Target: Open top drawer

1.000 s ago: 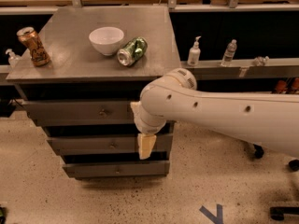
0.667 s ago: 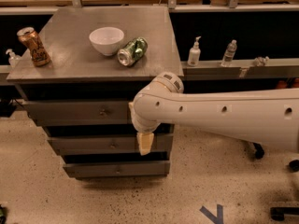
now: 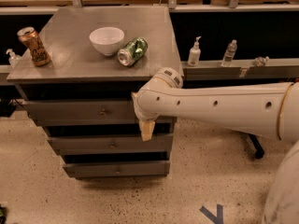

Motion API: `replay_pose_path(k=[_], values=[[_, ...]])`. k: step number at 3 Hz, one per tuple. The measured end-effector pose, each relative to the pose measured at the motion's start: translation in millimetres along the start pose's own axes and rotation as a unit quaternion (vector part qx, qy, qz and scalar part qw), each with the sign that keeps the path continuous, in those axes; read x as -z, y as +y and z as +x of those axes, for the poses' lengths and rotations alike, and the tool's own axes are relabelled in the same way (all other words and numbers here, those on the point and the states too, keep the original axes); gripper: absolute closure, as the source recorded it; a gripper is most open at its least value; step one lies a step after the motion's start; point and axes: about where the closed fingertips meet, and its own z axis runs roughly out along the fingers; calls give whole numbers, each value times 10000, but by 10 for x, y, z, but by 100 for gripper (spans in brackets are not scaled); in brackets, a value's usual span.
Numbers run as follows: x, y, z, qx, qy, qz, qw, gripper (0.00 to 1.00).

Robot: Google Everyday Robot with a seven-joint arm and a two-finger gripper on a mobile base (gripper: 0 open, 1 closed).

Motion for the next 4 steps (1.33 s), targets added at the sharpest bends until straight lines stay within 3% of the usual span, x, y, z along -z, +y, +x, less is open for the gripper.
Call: replay_pose_path(k=[1, 2, 3, 4], values=[[-250, -118, 262, -368, -226, -377, 9984, 4], [-315, -182, 260, -613, -509, -637, 9948, 18], [-169, -139, 100, -583, -683, -760, 9931, 4], [31, 51, -55, -483, -720, -867, 9925, 0]])
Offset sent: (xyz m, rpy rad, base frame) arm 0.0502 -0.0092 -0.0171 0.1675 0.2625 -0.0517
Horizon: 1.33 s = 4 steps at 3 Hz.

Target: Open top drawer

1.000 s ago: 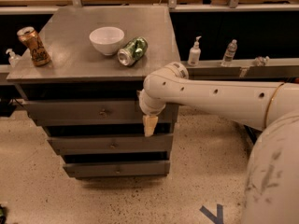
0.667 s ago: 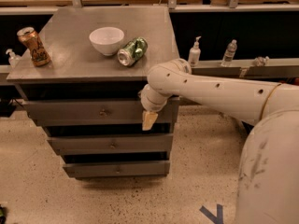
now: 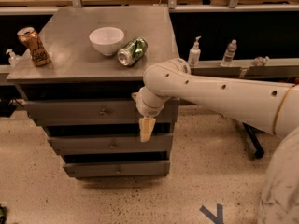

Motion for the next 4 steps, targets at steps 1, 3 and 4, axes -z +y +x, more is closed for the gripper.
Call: replay_pose_path(k=[1, 3, 4], values=[[-7, 193, -13, -62, 73, -153, 9998, 0], [126, 31, 55, -203, 184, 249, 9993, 0], [267, -237, 125, -239, 214, 530, 9981, 0]])
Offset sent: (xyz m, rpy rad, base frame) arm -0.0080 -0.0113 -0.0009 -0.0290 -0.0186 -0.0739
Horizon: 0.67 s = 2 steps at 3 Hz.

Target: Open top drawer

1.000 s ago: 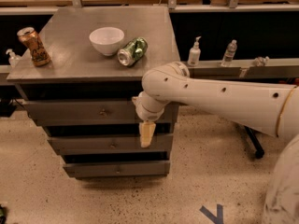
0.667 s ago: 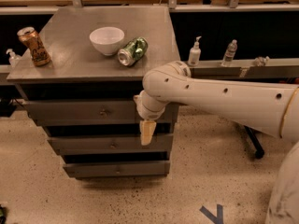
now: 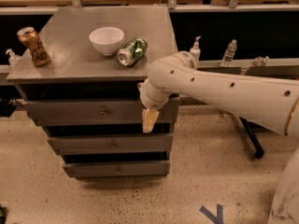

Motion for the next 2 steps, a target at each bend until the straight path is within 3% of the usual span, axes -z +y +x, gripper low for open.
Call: replay_pose_path(k=[1, 2], values=[[-214, -82, 93, -132, -32, -204, 9997, 0], [-404, 33, 137, -193, -25, -511, 9985, 0]])
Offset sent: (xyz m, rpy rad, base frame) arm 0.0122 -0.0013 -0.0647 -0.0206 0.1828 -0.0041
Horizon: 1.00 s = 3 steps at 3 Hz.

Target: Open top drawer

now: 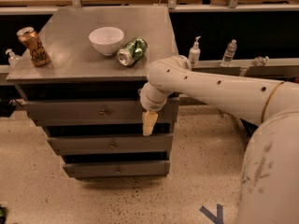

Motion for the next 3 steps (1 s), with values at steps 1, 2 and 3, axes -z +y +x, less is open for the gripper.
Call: replay_pose_path(k=[1, 2, 3], values=[[-41, 206, -44, -3, 6, -182, 9998, 13], [28, 417, -129, 71, 56, -288, 9995, 15], [97, 582, -179, 122, 122, -386, 9991, 15]])
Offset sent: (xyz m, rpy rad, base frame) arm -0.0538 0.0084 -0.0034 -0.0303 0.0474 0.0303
